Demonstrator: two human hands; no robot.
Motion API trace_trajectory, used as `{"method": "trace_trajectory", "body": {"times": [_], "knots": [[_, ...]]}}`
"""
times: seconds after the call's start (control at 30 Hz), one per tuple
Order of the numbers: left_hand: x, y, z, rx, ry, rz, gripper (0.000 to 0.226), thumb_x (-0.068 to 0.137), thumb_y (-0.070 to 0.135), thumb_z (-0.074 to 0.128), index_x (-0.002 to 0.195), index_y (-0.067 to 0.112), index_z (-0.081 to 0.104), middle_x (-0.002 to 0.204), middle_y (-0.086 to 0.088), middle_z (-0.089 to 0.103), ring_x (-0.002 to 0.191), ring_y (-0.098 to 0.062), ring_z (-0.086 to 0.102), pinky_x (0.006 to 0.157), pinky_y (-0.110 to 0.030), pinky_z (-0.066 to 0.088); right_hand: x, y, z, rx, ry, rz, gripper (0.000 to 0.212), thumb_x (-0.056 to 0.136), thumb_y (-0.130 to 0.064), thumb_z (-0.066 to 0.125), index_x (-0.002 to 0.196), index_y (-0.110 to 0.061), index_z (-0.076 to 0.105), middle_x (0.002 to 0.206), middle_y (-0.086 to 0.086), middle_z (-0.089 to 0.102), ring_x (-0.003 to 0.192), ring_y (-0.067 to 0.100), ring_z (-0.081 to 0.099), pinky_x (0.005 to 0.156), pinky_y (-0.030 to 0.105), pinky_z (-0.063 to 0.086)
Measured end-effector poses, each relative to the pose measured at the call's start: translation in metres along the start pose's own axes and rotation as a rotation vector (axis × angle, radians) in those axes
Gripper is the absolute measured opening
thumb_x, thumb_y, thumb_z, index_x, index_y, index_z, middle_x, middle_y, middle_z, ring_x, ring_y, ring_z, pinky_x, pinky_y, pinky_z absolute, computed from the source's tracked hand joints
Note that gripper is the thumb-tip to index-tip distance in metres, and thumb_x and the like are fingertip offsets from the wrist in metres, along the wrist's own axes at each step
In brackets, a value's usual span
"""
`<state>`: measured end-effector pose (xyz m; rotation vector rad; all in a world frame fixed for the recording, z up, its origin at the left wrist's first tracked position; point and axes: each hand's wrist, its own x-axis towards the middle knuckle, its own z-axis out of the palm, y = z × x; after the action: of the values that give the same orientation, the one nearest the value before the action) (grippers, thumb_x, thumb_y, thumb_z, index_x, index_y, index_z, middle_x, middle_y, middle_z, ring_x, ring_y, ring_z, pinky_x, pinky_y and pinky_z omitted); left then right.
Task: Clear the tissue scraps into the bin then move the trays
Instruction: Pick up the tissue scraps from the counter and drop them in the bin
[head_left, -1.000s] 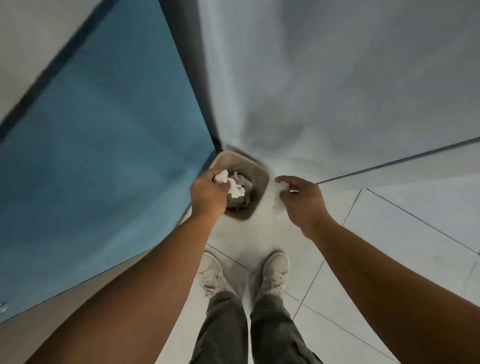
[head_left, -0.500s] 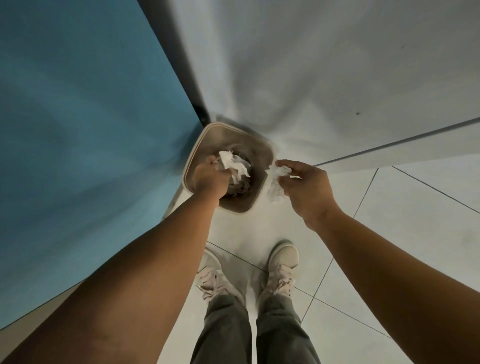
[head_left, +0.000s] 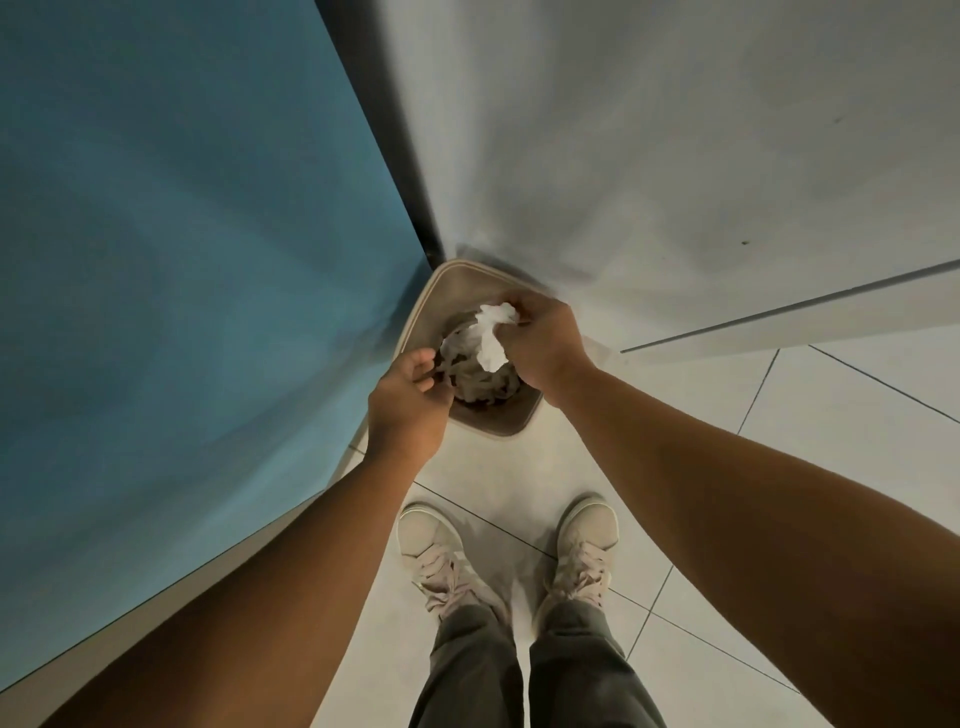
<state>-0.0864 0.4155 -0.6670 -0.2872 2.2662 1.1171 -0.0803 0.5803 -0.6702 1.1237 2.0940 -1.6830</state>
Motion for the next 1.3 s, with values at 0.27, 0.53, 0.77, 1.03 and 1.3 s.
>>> {"method": "trace_trajectory", "body": {"times": [0.27, 0.53, 0.77, 1.03, 1.3], "knots": [[-0.014, 0.009, -0.005, 0.024, -0.013, 0.056, 0.040, 0.090, 0.009, 0.065, 0.129, 0.016, 0.059, 0.124, 0.001, 0.065, 0.112, -0.015, 0.063, 0.088, -0.020, 0.045, -0.020, 0.015, -0.018, -0.462, -0.176, -0.011, 0.041, 0.090, -0.016, 0.056, 0.131, -0.022, 0.056, 0.110, 0.007, 0.067, 0.095, 0.026, 0.064, 0.069, 0.027, 0.048], [-0.089, 0.098, -0.043, 0.194, -0.043, 0.207, 0.045, 0.091, 0.022, 0.065, 0.135, 0.021, 0.055, 0.130, 0.000, 0.063, 0.117, -0.018, 0.061, 0.091, -0.019, 0.043, -0.123, -0.077, -0.079, -0.411, -0.128, -0.074, 0.046, 0.090, -0.020, 0.057, 0.135, -0.026, 0.053, 0.125, 0.005, 0.063, 0.113, 0.026, 0.059, 0.095, 0.031, 0.048], [-0.187, 0.207, -0.109, 0.275, 0.049, 0.409, 0.040, 0.089, 0.021, 0.066, 0.128, 0.024, 0.058, 0.122, 0.003, 0.064, 0.113, -0.017, 0.059, 0.093, -0.022, 0.044, -0.222, -0.189, -0.137, -0.441, -0.129, -0.237, 0.037, 0.094, -0.018, 0.055, 0.130, -0.021, 0.056, 0.135, 0.002, 0.055, 0.125, 0.022, 0.049, 0.100, 0.027, 0.038], [-0.284, 0.300, -0.194, 0.251, 0.178, 0.535, 0.046, 0.093, 0.030, 0.062, 0.138, 0.026, 0.049, 0.138, 0.006, 0.054, 0.127, -0.011, 0.048, 0.097, -0.014, 0.029, -0.305, -0.294, -0.178, -0.345, -0.106, -0.524, 0.038, 0.094, -0.021, 0.059, 0.132, -0.029, 0.055, 0.140, -0.012, 0.048, 0.132, 0.005, 0.040, 0.105, 0.016, 0.026], [-0.355, 0.321, -0.292, 0.105, 0.437, 0.594, 0.041, 0.092, 0.026, 0.063, 0.133, 0.025, 0.055, 0.129, 0.015, 0.057, 0.121, -0.005, 0.052, 0.103, -0.021, 0.040, -0.365, -0.375, -0.162, -0.364, -0.203, -0.781, 0.038, 0.094, -0.020, 0.059, 0.131, -0.026, 0.055, 0.134, -0.014, 0.051, 0.121, -0.003, 0.044, 0.096, -0.001, 0.023]]}}
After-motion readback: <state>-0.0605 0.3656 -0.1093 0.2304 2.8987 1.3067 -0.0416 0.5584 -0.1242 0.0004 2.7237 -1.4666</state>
